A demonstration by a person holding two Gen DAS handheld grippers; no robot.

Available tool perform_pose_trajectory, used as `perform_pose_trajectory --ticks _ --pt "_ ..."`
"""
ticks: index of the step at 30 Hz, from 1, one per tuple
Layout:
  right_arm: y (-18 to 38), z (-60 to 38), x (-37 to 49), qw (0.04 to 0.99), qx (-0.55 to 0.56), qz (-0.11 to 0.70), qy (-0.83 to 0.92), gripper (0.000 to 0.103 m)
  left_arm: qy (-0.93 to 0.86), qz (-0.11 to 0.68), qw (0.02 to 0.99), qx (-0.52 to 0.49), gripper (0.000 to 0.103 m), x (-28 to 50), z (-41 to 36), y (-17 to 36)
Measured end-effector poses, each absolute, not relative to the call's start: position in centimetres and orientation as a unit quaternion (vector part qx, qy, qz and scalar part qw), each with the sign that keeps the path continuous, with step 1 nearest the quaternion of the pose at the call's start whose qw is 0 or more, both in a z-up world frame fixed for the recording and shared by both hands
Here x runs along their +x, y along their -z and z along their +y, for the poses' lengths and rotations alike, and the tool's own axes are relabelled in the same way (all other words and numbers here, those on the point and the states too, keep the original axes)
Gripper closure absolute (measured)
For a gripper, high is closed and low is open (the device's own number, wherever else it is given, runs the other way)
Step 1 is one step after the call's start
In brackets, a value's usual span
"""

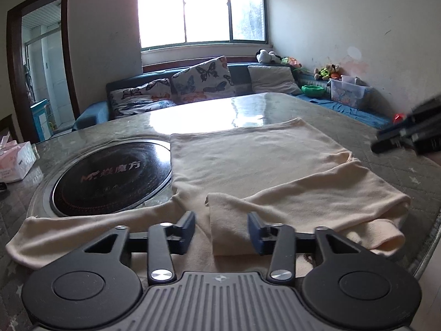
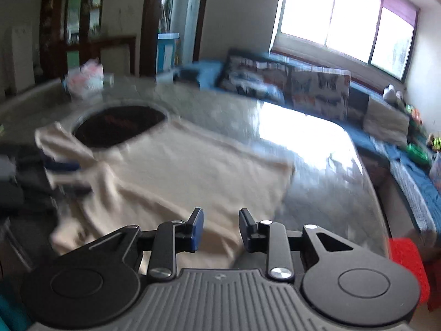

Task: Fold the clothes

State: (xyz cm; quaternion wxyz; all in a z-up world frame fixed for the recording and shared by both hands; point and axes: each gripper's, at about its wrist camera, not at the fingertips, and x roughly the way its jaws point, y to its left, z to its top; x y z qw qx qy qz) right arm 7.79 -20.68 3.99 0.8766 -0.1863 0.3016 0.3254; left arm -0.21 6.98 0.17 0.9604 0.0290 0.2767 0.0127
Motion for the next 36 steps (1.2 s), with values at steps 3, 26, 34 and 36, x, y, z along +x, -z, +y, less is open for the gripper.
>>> perform_pose_trajectory --ticks 3,26,34,36 --pt "-2.6 -20.8 7.8 0.871 -0.192 0.311 -0.329 0.075 -0.015 0.284 0.958 0.035 0.085 -0.3 7.0 0.1" --pt "0.3 -18.3 9.7 0.865 -0.185 0.311 -0.348 0.077 0.001 0.266 0.963 0.039 0.091 0.2 6.2 -1.7" --pt "0.9 -18.2 10.3 0.866 -0.181 0.32 -0.34 0.078 -0.008 0.286 0.957 0.044 0.091 0.9 6.7 0.4" --pt "0.8 -18.1 10.3 0.865 -0.183 0.32 -0.339 0.078 -0.011 0.291 0.956 0.044 0.089 1.0 6.8 0.7"
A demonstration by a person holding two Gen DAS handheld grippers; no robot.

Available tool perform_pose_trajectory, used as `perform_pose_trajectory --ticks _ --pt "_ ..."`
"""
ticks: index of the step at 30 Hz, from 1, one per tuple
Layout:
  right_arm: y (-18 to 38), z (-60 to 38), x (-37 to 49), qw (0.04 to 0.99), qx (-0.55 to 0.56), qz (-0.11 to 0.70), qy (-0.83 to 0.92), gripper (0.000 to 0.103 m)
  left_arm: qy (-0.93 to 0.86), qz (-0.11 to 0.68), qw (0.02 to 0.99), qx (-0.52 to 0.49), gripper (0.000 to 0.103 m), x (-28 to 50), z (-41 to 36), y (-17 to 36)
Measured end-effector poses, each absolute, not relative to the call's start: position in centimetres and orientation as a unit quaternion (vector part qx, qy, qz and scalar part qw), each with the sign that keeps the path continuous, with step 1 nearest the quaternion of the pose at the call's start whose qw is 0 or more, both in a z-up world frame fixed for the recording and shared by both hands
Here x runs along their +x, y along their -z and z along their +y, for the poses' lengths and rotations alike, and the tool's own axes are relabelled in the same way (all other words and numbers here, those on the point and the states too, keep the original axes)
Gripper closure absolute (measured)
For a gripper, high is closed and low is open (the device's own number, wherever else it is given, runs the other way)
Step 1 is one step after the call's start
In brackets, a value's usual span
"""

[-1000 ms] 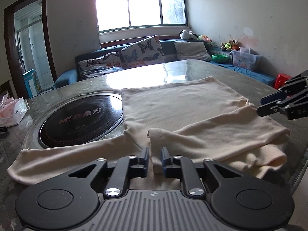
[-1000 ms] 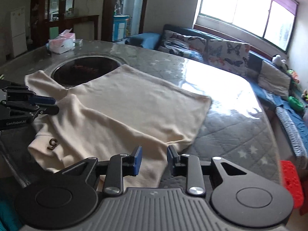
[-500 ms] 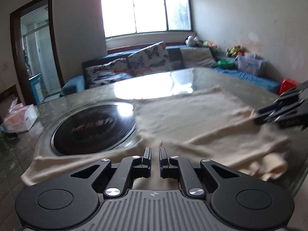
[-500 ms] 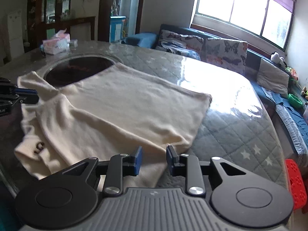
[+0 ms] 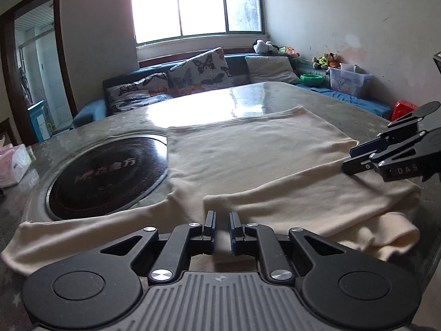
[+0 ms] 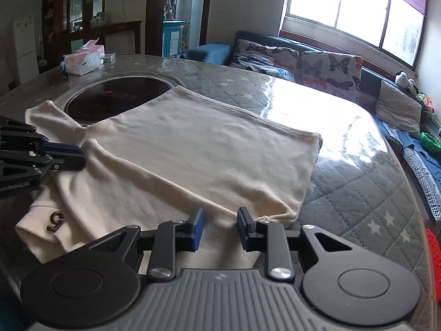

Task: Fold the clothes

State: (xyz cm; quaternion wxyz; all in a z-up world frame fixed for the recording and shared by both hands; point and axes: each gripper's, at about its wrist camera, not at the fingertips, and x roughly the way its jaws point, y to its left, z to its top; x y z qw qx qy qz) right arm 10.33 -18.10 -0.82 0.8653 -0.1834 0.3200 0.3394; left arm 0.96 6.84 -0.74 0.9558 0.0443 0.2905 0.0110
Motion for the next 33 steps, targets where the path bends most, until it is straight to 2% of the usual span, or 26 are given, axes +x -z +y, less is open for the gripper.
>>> perform_pose_trajectory --ticks 1,5,7,11,13,17,33 --pt "0.7 -18.0 10.3 0.865 -0.185 0.319 -0.339 0.078 -0.013 0.291 0.956 0.043 0.084 0.7 7.0 0.7" --pt "0.1 -17.0 9.7 0.861 -0.195 0.308 -0.355 0.078 -0.021 0.289 0.957 0.034 0.08 -0.2 7.8 0.4" --pt "-0.1 -16.4 9.1 0.856 -0.198 0.304 -0.368 0.077 -0.03 0.287 0.957 0.028 0.072 -0.6 8.2 0.2" --pt "-0.5 -14.5 7.2 0.836 -0.22 0.29 -0.41 0.076 -0.053 0.285 0.957 0.019 0.068 -1.3 9.4 -0.3" --pt "-0.4 -13.5 6.5 0.825 -0.229 0.288 -0.43 0.076 -0.068 0.284 0.956 0.015 0.061 -1.5 10.2 -0.5" --pt "0.3 -11.5 5.6 0.803 -0.245 0.29 -0.459 0.076 -0.104 0.283 0.953 0.0 0.055 -2.1 12.3 -0.8" --pt "0.6 -6.6 5.6 0.777 -0.238 0.286 -0.508 0.077 -0.284 0.294 0.908 -0.088 0.053 -4.7 22.4 -0.5"
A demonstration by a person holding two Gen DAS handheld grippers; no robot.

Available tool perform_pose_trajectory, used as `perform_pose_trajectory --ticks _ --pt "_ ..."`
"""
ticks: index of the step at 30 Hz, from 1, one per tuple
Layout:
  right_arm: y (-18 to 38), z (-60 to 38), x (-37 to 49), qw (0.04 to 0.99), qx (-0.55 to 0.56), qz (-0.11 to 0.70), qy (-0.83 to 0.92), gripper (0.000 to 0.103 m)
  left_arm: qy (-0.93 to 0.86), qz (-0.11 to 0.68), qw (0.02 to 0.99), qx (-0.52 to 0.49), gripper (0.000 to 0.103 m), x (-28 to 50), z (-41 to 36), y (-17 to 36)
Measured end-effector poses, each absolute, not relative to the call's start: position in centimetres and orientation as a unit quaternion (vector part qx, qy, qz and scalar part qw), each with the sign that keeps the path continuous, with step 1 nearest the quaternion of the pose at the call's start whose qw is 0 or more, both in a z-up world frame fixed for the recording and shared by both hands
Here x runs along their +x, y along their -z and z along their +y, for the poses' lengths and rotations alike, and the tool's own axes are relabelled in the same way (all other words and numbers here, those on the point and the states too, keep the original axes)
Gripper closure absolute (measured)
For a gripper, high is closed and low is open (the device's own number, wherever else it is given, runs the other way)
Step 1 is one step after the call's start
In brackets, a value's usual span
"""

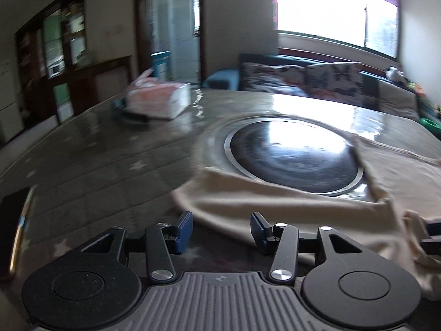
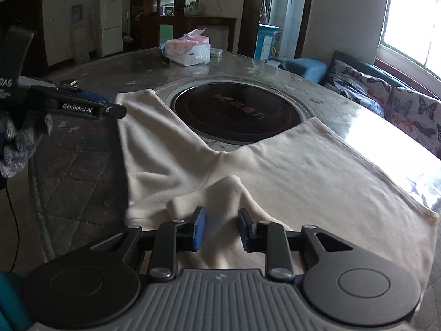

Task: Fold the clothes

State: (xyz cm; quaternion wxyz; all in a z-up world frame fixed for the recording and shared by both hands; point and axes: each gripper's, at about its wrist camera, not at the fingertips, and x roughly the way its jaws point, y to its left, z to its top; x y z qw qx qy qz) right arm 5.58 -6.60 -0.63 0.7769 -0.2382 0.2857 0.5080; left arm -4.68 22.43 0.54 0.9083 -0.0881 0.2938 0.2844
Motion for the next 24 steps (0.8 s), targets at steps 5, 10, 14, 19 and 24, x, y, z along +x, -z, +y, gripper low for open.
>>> perform_pose_trajectory --ticks 5,10,14,19,24 --pt "0.2 -6.7 5.1 0.773 -0.231 0.284 -0.519 0.077 -0.302 0.293 0.9 -0.114 0.053 -4.6 24.0 -0.2" --pt "0.1 -6.6 5.1 0.775 -0.23 0.284 -0.515 0.077 -0.313 0.295 0.892 -0.141 0.054 -4.3 25.4 0.1" --pt "-0.6 -7.1 5.0 0.782 -0.225 0.274 -0.512 0.077 -0.315 0.291 0.89 -0.156 0.055 -3.8 26.0 0.0" --pt "-1.6 -8.0 4.9 0.794 -0.217 0.262 -0.504 0.077 -0.314 0.284 0.89 -0.168 0.072 -3.3 26.7 0.0" --pt "-2.3 -9.6 5.3 0.812 -0.199 0.255 -0.485 0.077 -0.308 0.27 0.897 -0.168 0.094 -3.2 26.6 -0.5"
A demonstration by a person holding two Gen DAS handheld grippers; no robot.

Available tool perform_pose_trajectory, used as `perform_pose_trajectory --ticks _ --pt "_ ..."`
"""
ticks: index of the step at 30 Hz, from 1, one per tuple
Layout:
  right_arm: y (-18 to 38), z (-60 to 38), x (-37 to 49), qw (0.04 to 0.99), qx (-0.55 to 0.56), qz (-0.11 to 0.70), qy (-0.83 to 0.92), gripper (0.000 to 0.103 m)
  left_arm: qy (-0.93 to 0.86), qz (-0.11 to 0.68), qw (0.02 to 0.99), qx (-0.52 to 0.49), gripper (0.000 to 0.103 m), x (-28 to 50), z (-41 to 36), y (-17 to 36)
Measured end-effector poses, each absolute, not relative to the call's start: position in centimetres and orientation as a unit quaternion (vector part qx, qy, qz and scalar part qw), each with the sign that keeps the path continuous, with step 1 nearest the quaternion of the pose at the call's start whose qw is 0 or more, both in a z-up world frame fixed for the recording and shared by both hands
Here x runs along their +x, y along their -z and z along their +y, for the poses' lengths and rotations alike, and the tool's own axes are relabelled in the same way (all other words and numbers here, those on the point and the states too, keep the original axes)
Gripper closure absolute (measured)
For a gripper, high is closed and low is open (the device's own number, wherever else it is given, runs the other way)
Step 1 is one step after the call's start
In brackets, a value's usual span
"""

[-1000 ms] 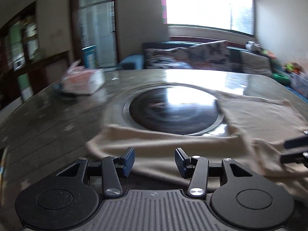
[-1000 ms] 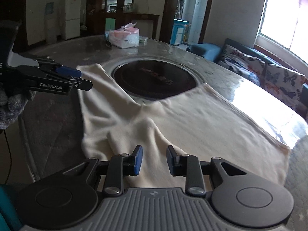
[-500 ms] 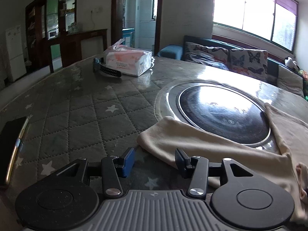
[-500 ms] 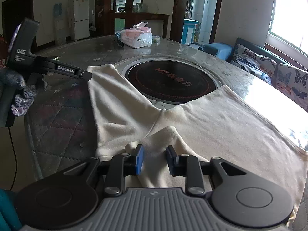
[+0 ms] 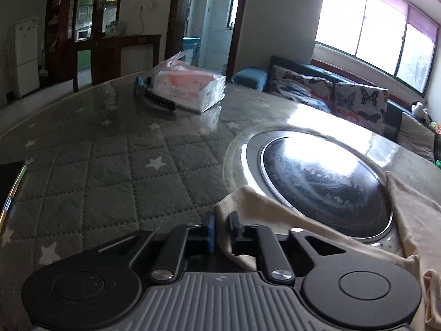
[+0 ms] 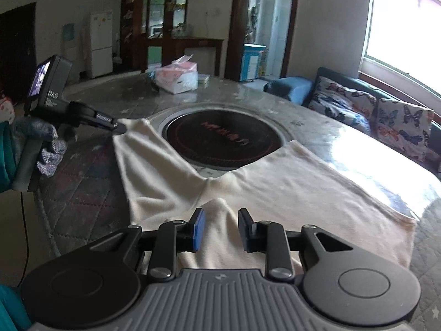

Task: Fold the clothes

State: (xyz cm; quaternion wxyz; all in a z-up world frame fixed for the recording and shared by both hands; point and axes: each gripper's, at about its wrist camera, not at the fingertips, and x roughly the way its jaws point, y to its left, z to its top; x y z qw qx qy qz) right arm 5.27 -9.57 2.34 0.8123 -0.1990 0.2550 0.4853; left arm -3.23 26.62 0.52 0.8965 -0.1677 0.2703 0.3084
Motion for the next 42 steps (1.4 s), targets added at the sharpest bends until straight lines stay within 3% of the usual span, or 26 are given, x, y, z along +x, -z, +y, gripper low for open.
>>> perform_pose_trajectory --ticks 17,26,30,32,34,42 --pt "-3.1 -18.5 7.7 0.886 -0.112 0.26 -0.367 0.077 -0.022 0.171 0.981 -0.094 0.095 0.0 9.1 -10.3" --pt "-2.2 -23.3 8.2 0.91 -0.073 0.279 -0.297 0.077 0.112 0.217 0.967 -0.068 0.094 3.4 1.2 -7.2" --pt "-1.8 -25.0 8.4 0.916 -0.06 0.287 -0.272 0.077 0.148 0.257 0.953 -0.059 0.091 3.8 -0.8 -4.7" --pt "-1.7 -25.2 8.5 0.917 -0.056 0.288 -0.27 0.077 0.166 0.27 0.947 -0.051 0.083 3.3 -1.4 -3.8" --pt "-1.6 -25.3 8.6 0.917 -0.053 0.29 -0.269 0.077 0.171 0.276 0.945 -0.044 0.069 2.8 -1.2 -3.3" --pt "-1.1 -23.2 8.9 0.899 -0.056 0.305 -0.309 0.077 0.106 0.289 0.95 -0.043 0.069 1.2 5.4 -2.7"
